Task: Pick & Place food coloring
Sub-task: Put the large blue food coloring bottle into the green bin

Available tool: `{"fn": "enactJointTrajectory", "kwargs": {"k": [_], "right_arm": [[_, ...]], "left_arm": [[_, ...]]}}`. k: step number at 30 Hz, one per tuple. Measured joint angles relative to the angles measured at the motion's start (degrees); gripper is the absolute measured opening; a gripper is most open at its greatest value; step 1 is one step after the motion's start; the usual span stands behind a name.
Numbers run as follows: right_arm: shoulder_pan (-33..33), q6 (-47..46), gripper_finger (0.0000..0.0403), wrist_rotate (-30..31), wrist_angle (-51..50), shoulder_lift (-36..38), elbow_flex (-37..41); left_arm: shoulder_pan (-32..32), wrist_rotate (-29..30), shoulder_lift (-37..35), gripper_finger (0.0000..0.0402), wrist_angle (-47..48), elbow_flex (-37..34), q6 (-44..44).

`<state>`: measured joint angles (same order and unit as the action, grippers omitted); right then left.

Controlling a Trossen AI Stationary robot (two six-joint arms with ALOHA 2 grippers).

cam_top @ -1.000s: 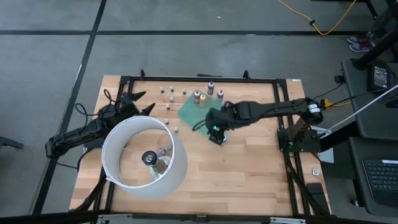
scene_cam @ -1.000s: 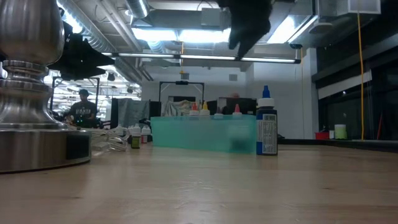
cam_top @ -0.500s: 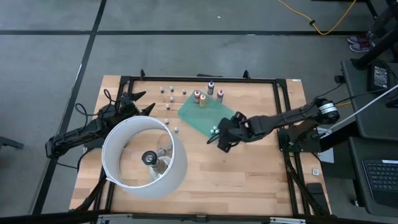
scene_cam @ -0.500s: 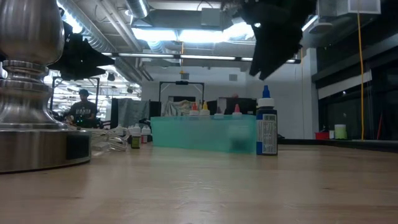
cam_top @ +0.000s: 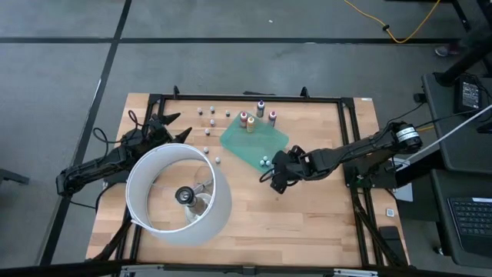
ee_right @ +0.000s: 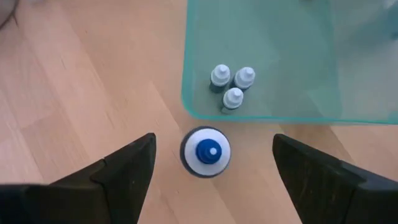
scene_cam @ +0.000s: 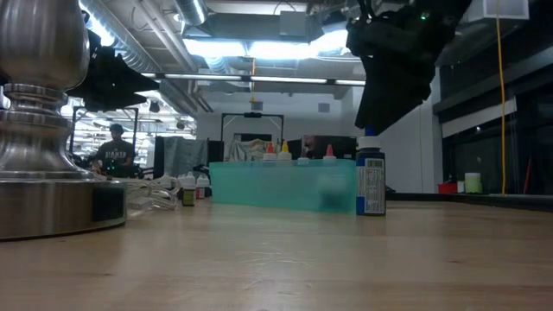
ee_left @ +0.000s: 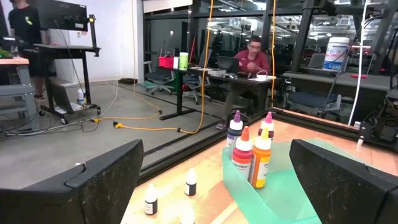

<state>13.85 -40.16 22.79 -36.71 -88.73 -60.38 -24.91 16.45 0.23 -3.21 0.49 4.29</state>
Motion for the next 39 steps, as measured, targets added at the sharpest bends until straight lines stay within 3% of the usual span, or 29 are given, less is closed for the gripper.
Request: {"fn": "enactJointTrajectory", "kwargs": {"k": [20,28,39], "right_arm": [[0.5,3.1,0.0314,-2.9,6.1,-2.4,3.8],[1.9,3.5,0.0245,-3.0,6.0,-2.4,3.8],[2.7,5.8,0.0108,-4.5,5.2,-2.2,3.7]], "left_arm": [[0.0,0.0,0.0,0.04,0.0,0.0,0.0],[0.0,0.0,0.0,0.04,0.0,0.0,0.0],[0.0,0.0,0.0,0.04,0.0,0.0,0.0]]}}
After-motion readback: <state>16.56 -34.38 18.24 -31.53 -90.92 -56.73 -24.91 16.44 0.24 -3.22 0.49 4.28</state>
